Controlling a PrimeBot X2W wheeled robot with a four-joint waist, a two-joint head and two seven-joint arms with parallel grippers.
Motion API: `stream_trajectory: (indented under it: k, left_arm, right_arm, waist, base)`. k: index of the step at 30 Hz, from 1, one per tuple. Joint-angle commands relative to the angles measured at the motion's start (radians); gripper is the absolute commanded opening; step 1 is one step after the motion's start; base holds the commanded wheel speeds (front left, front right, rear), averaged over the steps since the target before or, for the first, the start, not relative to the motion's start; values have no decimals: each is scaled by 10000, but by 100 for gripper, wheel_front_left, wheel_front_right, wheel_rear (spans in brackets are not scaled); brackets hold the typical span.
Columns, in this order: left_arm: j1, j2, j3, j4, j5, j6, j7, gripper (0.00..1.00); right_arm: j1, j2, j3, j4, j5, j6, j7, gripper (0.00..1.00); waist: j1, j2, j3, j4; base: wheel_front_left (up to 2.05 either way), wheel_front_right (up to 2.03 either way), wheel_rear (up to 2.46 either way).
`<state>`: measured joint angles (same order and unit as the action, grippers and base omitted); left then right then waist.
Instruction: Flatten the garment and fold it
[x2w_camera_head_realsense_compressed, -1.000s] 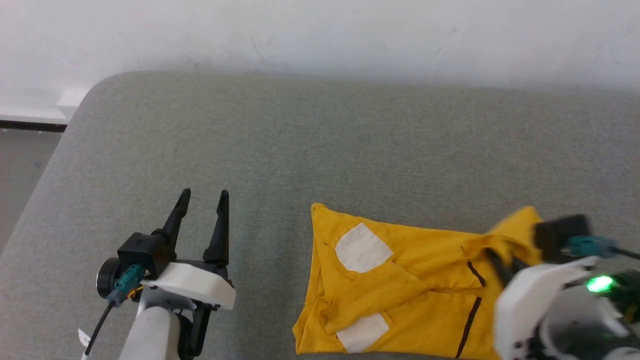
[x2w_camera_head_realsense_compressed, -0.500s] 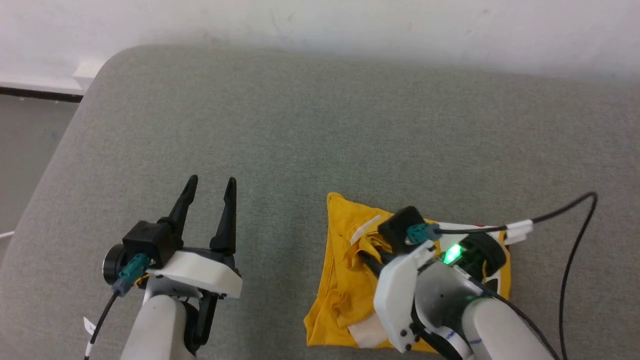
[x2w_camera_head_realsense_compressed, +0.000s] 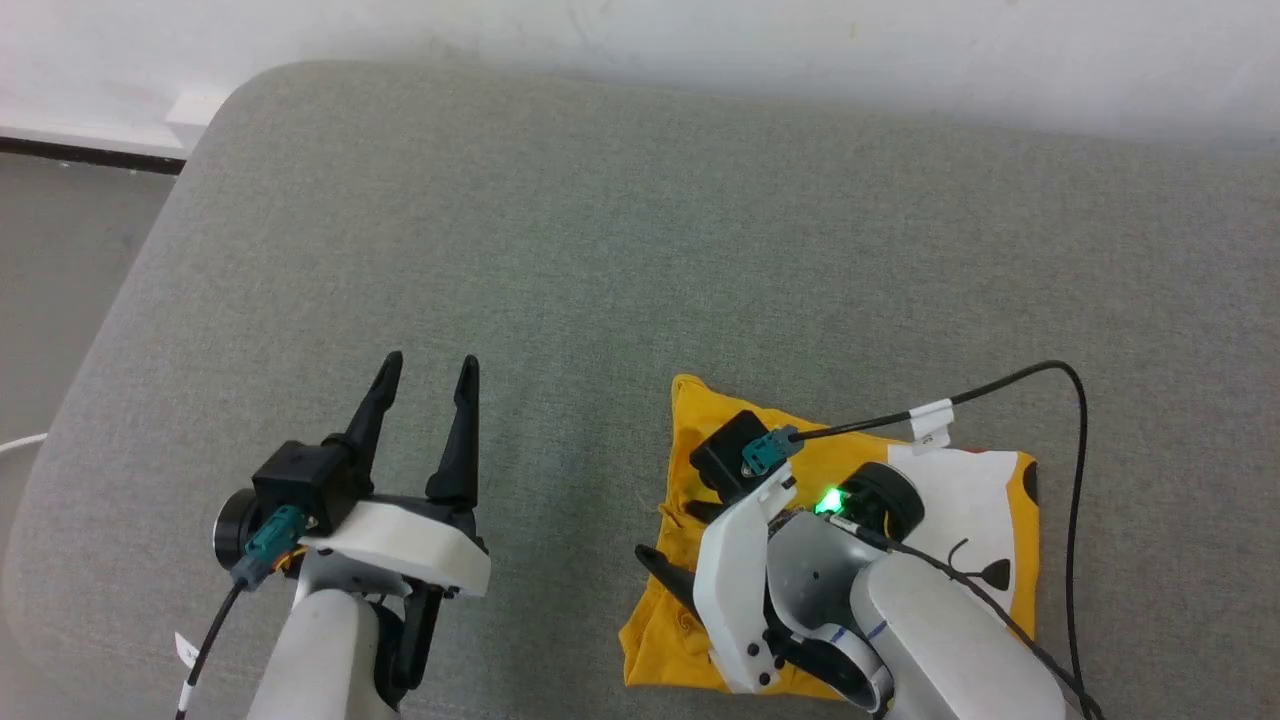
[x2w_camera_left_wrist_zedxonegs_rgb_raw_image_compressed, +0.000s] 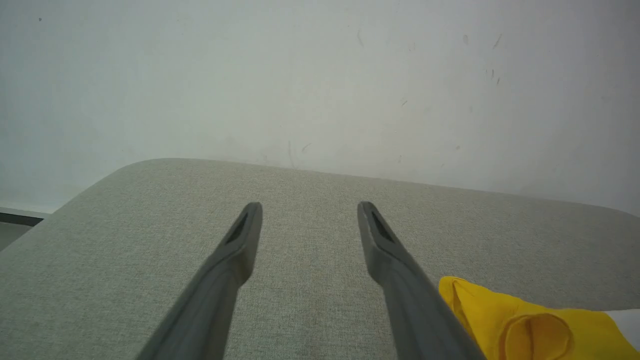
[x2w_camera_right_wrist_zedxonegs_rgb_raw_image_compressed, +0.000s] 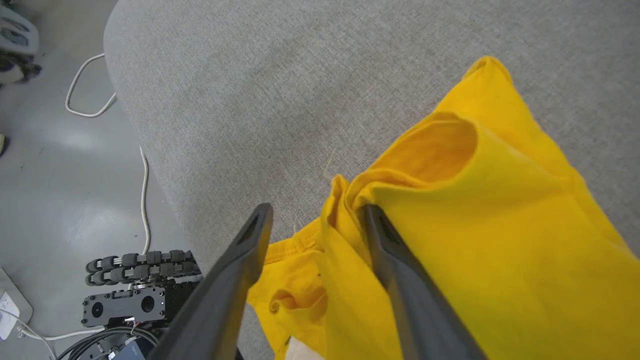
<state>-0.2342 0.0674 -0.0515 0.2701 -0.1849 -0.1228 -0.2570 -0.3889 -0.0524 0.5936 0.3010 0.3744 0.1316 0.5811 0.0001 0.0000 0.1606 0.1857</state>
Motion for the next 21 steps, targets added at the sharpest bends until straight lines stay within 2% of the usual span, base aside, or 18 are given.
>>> stream_trajectory:
  k: [1, 7, 11, 14, 17, 18, 21]
  left_arm:
    - [-123, -32, 38, 31, -40, -72, -47, 100]
    - [-27, 24, 125, 62, -27, -75, -47, 100]
    - [43, 48, 166, 32, 0, -76, -47, 100]
    - [132, 79, 173, -5, 14, -77, -47, 100]
    - [218, 89, 179, -55, 7, -77, -47, 100]
    - [218, 89, 179, -55, 7, -77, -47, 100]
    - [303, 85, 215, -99, 0, -77, -47, 100]
  right_arm:
    - [-223, 20, 75, -59, 141, -9, -303, 100]
    - [-119, 21, -522, -1330, 531, -9, -2354, 100]
    - [512, 21, -2044, -2398, 450, -9, -4317, 100]
    - [1284, 21, -3467, -2982, 347, -9, -5388, 100]
    - [2094, 21, -4803, -3355, 425, -9, -6050, 100]
    - [2094, 21, -4803, -3355, 425, -9, -6050, 100]
    - [2731, 21, -5792, -3381, 614, -9, -6377, 100]
  waist:
    - [-1, 0, -92, -77]
    - [-1, 0, -345, -310]
    - [-1, 0, -538, -459]
    - [-1, 0, -666, -571]
    - [-1, 0, -772, -660]
    - [-1, 0, -772, -660]
    - [-1, 0, -834, -771]
  base:
    - [0, 0, 0]
    - [0, 0, 0]
    - [0, 0, 0]
    - [0, 0, 0]
    - [0, 0, 0]
    - [0, 0, 0]
    - [0, 0, 0]
